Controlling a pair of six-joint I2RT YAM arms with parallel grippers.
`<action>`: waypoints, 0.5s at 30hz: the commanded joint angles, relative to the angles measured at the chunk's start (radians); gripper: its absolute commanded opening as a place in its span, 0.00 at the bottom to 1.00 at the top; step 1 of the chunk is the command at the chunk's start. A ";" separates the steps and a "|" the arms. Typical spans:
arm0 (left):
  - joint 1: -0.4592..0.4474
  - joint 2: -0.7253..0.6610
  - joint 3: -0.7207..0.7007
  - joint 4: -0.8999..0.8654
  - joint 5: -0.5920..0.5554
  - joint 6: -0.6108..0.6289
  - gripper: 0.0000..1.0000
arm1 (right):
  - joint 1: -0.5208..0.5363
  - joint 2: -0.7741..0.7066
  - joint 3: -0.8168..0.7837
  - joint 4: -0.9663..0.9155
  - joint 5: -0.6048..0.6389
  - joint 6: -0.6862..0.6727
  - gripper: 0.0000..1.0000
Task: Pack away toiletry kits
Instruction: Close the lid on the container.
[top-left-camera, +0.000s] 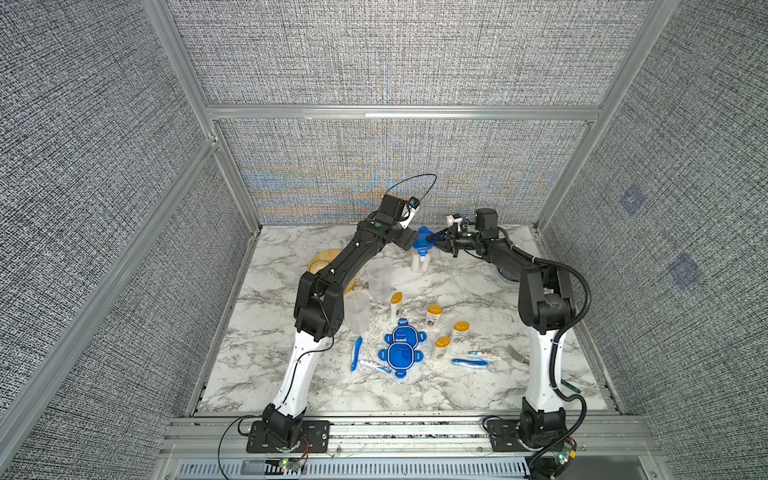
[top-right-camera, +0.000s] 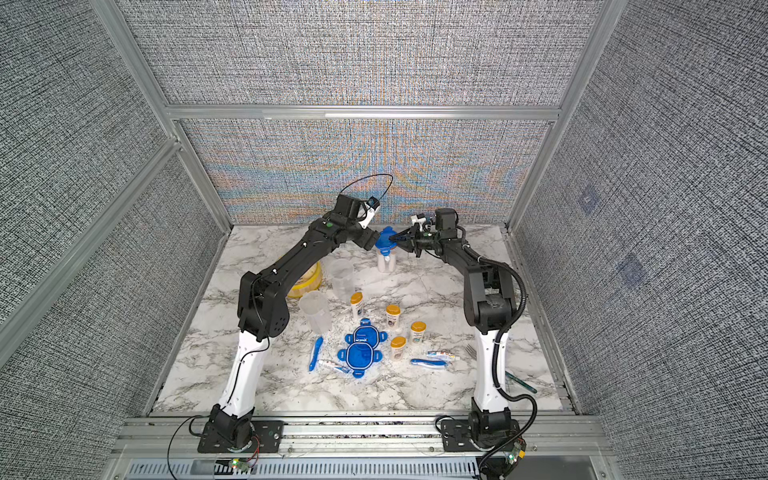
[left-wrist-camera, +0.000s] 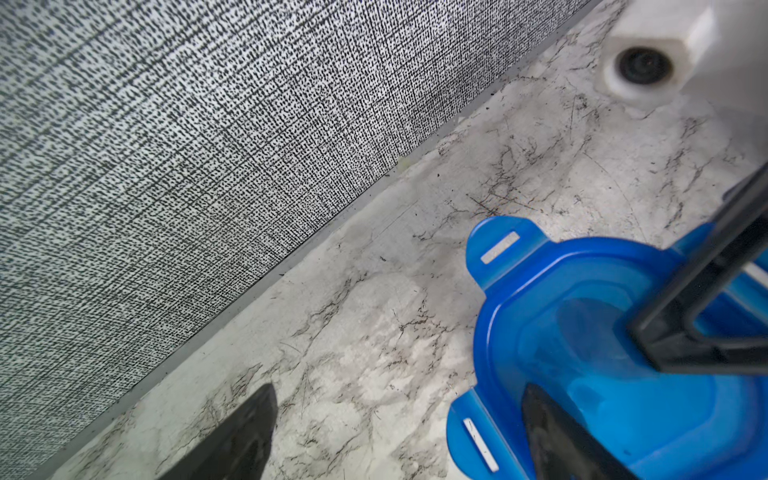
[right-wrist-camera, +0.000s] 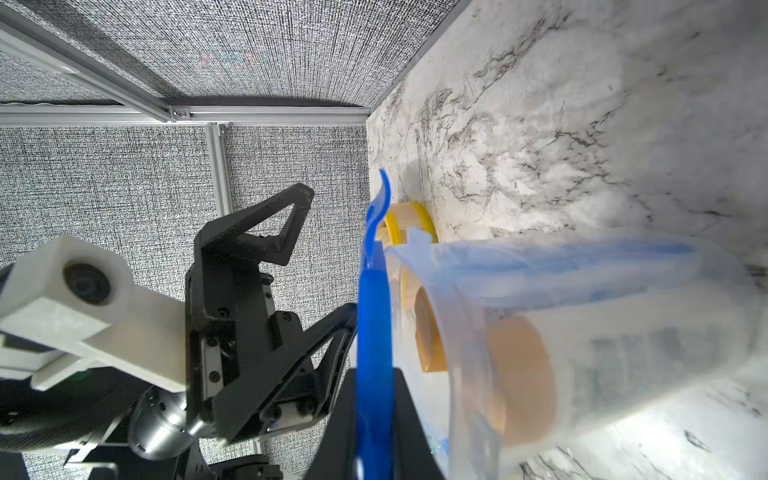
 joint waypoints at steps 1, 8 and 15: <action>-0.002 0.010 0.005 -0.054 0.014 0.012 0.91 | 0.000 -0.002 0.009 0.003 0.006 -0.009 0.07; 0.000 0.019 0.008 -0.066 0.007 0.023 0.91 | -0.004 -0.023 -0.001 0.017 0.021 -0.013 0.19; 0.001 0.036 0.038 -0.085 0.004 0.028 0.91 | -0.019 -0.065 -0.043 0.026 0.045 -0.026 0.24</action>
